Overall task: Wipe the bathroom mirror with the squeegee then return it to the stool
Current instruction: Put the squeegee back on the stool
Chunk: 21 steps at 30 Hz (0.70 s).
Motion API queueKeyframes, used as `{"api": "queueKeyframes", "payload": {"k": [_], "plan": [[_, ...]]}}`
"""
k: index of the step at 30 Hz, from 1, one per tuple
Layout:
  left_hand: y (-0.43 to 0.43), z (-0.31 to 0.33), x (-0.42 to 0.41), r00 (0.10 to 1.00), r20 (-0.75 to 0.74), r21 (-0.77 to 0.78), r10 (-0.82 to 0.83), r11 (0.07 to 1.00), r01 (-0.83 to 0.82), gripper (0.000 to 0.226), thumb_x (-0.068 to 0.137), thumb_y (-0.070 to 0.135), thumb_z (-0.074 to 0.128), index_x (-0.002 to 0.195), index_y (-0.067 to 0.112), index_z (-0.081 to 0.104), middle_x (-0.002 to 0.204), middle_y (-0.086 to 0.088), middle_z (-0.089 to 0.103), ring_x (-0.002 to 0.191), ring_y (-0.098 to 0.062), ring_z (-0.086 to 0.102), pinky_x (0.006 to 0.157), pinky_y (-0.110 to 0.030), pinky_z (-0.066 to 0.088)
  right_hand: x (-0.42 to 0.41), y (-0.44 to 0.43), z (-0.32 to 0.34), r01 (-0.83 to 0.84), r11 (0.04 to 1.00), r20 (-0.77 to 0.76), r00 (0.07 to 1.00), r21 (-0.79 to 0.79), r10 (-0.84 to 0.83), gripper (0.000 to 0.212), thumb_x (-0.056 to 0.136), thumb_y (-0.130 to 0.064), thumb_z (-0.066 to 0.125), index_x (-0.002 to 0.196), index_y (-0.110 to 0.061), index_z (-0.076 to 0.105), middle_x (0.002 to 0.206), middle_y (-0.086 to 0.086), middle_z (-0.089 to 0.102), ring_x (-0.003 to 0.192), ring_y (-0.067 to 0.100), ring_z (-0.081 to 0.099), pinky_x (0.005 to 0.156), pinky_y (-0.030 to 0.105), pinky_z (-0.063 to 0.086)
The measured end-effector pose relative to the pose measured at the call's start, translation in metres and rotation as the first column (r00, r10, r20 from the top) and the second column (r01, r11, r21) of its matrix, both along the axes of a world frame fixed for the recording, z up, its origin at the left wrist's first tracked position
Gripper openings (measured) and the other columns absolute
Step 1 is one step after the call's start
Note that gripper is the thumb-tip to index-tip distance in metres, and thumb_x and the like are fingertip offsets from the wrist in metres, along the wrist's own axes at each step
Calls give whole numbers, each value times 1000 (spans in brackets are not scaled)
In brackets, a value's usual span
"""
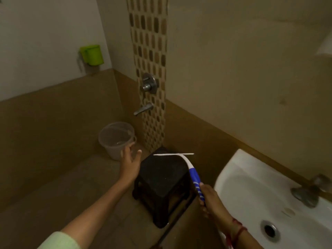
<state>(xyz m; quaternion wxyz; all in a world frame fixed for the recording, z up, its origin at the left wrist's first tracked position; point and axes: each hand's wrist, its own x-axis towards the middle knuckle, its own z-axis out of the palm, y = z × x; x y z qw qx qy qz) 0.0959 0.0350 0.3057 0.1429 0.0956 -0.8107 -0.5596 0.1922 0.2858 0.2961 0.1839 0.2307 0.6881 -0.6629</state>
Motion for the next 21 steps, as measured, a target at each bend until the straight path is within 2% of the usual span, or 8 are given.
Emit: {"api": "queueKeyframes", "payload": {"k": [5,9,11,14,16,19,21], "plan": [[-16,-40,-61,997,53,-49,-59,997,62,38,90,15,55,127,15,46,128,-12,41,114,-25,48,100,-41,41,-75,-29,-50,7,999,153,988,33,-12,26,98,-32,35,86,-15,51,52,1,40,33,7,33,34,15,25],[-27,-83,-106,987,129,-88,-99,990,111,40,89,16,55,128,17,45,129,-10,41,115,-19,46,98,-29,36,-134,-50,-100,49,998,288,956,29,-56,34,98,-31,31,73,-14,48,47,-1,39,37,10,33,39,18,23],[-32,-105,-121,982,154,-104,-106,987,122,41,88,13,56,128,13,45,127,-11,42,114,-19,47,97,-27,35,-160,-60,-123,81,996,318,944,35,-88,38,98,-31,31,69,-14,48,47,0,40,39,11,34,40,20,24],[-39,-141,-140,970,208,-115,-129,981,155,40,88,12,57,126,10,46,126,-12,44,114,-22,47,99,-32,39,-197,-75,-164,144,989,343,927,41,-149,40,97,-32,34,65,-15,49,48,1,40,37,11,36,37,18,26],[-42,-160,-145,965,222,-138,-138,975,171,39,88,11,57,125,7,47,125,-12,46,114,-22,47,99,-31,38,-218,-82,-185,178,984,345,922,22,-175,37,96,-32,36,65,-17,49,52,1,42,37,11,39,37,18,28],[-46,-190,-156,959,243,-167,-143,968,187,38,87,10,58,124,7,48,122,-12,48,114,-21,47,99,-26,33,-249,-94,-223,206,978,338,918,36,-206,35,95,-33,39,66,-18,51,42,-4,43,29,6,38,33,15,28],[-47,-201,-163,951,254,-170,-174,960,221,39,87,10,58,124,7,48,122,-13,48,115,-21,47,101,-29,34,-264,-102,-240,255,966,326,912,30,-251,30,93,-31,41,70,-16,54,46,-3,46,34,8,42,36,18,32]]}}
